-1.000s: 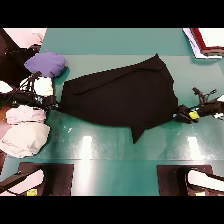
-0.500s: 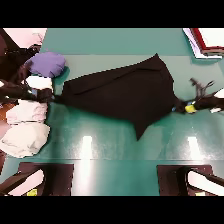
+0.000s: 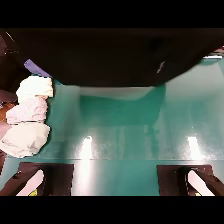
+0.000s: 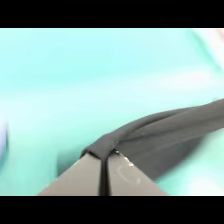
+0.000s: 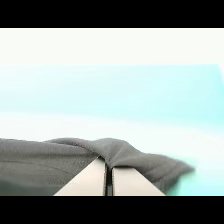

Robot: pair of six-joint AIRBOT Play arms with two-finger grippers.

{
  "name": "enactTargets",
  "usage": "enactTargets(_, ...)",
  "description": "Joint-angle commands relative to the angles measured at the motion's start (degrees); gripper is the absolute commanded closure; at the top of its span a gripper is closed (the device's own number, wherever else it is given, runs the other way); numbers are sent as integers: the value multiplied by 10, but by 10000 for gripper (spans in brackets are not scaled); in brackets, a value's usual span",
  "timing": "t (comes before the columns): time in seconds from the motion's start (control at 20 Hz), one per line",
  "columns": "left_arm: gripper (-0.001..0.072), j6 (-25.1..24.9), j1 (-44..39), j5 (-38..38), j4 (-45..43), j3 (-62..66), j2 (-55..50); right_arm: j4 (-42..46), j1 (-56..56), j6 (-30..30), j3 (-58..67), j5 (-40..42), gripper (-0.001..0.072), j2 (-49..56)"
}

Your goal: Fold the shirts.

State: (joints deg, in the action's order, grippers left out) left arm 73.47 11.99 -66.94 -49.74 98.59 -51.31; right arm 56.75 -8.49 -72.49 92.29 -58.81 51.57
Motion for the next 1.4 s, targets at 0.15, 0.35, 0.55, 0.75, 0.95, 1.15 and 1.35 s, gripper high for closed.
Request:
enactTargets(0.15,684,2,0,-6,120,225,17,79,-3,-2,153,19,698,-77)
enactTargets(0.35,685,9,0,-24,148,195,17,93,-3,-2,197,-58,698,-50)
enactTargets(0.55,685,18,0,-43,138,50,2,89,3,-40,222,-196,698,65)
enactTargets(0.75,684,17,0,-53,119,-124,-41,94,48,-76,222,-321,698,221)
enactTargets(0.95,684,12,0,-38,110,-239,-132,94,92,-77,222,-312,698,367)
enactTargets(1.15,684,-11,-2,58,111,-243,-256,93,102,-96,223,-213,698,474)
enactTargets(1.35,685,-64,-36,169,116,-218,-343,94,101,-96,222,-101,698,524)
